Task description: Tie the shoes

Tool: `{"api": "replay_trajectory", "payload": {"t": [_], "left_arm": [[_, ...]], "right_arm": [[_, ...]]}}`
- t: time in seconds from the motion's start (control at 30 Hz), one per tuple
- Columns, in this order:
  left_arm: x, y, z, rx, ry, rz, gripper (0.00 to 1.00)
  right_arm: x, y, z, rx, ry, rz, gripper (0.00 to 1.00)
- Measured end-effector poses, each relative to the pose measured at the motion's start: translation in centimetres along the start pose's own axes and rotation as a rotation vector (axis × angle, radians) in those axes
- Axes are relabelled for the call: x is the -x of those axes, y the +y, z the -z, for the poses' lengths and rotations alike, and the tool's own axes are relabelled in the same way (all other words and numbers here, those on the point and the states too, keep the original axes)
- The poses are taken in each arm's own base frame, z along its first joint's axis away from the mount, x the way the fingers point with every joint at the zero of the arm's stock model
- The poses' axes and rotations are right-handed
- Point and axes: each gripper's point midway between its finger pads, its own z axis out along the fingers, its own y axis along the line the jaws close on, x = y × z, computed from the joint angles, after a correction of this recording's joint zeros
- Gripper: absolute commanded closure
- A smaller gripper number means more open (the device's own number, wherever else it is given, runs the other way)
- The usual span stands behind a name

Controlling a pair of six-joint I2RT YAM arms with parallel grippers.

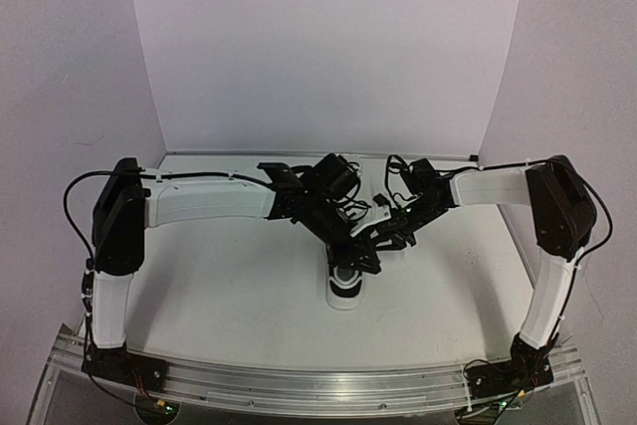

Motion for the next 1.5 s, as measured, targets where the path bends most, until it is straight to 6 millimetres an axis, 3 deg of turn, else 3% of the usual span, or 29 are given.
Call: {"api": "replay_trajectory", "payload": {"t": [0.1, 0.2, 0.27, 0.33, 0.43, 0.57, 0.67, 0.83, 1.17, 1.5], "left_arm": [[-0.3, 0.0, 0.0, 0.001, 0.012, 0.005, 0.55], [-0.5, 1.7, 1.2, 0.016, -0.006, 0.061, 0.49], [-0.8, 4.3, 3.2, 0.061, -0.041, 0.12, 0.45], [-2.1, 7.9, 6.9, 0.158, -0.074, 0.184, 0.44], [-3.3, 11.1, 10.6, 0.258, -0.106, 0.243, 0.44], [-5.1, 13.8, 13.1, 0.323, -0.147, 0.329, 0.43], [-6.5, 14.3, 12.8, 0.324, -0.143, 0.386, 0.43], [-7.3, 14.7, 11.2, 0.297, -0.145, 0.426, 0.42], [-10.2, 15.5, 7.5, 0.223, -0.105, 0.513, 0.38], [-9.8, 15.7, 6.6, 0.176, -0.151, 0.542, 0.46]], "right_arm": [[0.0, 0.0, 0.0, -0.001, -0.001, -0.001, 0.61], [0.2, -0.2, 0.1, -0.003, -0.005, -0.004, 0.59], [0.3, -0.3, 0.2, -0.004, -0.009, -0.007, 0.58], [0.6, -0.6, 0.5, -0.005, -0.016, -0.014, 0.58], [1.1, -1.3, 1.1, -0.003, -0.03, -0.028, 0.58], [1.4, -1.7, 1.6, 0.01, -0.038, -0.033, 0.59], [1.4, -1.4, 1.6, 0.029, -0.036, -0.027, 0.61], [1.4, -1.2, 1.2, 0.058, -0.028, -0.011, 0.64], [-0.2, -2.0, 0.2, 0.086, 0.016, -0.022, 0.54], [0.7, -1.2, -0.4, 0.155, 0.001, -0.01, 0.62]]}}
